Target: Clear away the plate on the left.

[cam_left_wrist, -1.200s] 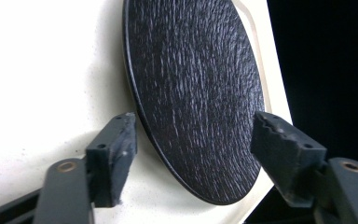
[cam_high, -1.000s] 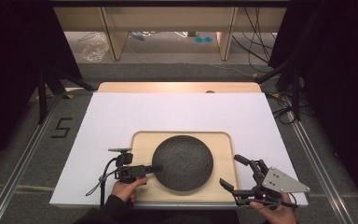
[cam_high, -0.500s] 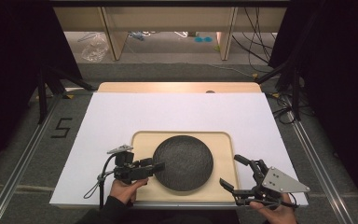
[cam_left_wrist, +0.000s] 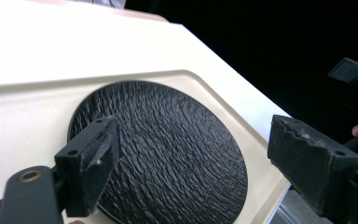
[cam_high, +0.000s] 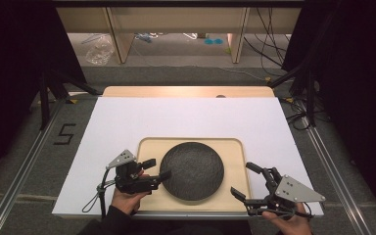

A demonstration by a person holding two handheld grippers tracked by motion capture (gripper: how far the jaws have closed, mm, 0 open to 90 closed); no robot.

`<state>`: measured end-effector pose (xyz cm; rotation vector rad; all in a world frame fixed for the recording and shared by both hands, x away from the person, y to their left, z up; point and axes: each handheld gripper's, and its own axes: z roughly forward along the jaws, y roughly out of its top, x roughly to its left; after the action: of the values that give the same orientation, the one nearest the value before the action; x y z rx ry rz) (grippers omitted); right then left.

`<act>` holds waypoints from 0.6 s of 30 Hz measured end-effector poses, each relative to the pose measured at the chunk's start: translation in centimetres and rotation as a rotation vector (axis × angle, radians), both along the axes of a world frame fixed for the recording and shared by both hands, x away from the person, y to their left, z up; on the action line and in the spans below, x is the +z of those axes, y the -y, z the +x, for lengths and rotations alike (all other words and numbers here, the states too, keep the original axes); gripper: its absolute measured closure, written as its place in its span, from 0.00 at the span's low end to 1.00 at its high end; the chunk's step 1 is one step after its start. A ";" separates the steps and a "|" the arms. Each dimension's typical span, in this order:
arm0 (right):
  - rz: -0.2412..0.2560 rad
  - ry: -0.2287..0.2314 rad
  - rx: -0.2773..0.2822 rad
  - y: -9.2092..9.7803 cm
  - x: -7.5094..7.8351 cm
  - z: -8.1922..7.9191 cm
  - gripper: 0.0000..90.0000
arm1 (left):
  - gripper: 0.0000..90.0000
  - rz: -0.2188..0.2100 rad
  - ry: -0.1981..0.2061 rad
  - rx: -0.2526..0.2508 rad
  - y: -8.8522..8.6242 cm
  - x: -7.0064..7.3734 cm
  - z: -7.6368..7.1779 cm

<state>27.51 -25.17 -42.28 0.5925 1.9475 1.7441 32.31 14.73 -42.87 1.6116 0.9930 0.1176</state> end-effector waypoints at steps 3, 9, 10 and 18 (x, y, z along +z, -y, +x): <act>0.000 0.001 0.000 0.0 0.0 0.0 0.18 | 0.19 0.017 0.045 0.003 -0.1 0.2 -0.3; 0.000 0.001 -0.001 0.0 0.0 0.0 0.18 | 0.18 0.033 0.129 0.003 -0.3 0.7 -0.9; -0.002 -0.001 -0.001 0.0 0.0 0.0 0.18 | 0.17 0.044 0.141 0.002 -0.3 0.7 -1.0; -0.001 0.002 -0.002 0.0 0.0 0.0 0.18 | 0.17 0.112 0.285 0.007 -0.1 1.1 -2.2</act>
<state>27.52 -25.19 -42.28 0.5927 1.9455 1.7418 30.09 14.82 -41.80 1.6386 0.7824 0.4024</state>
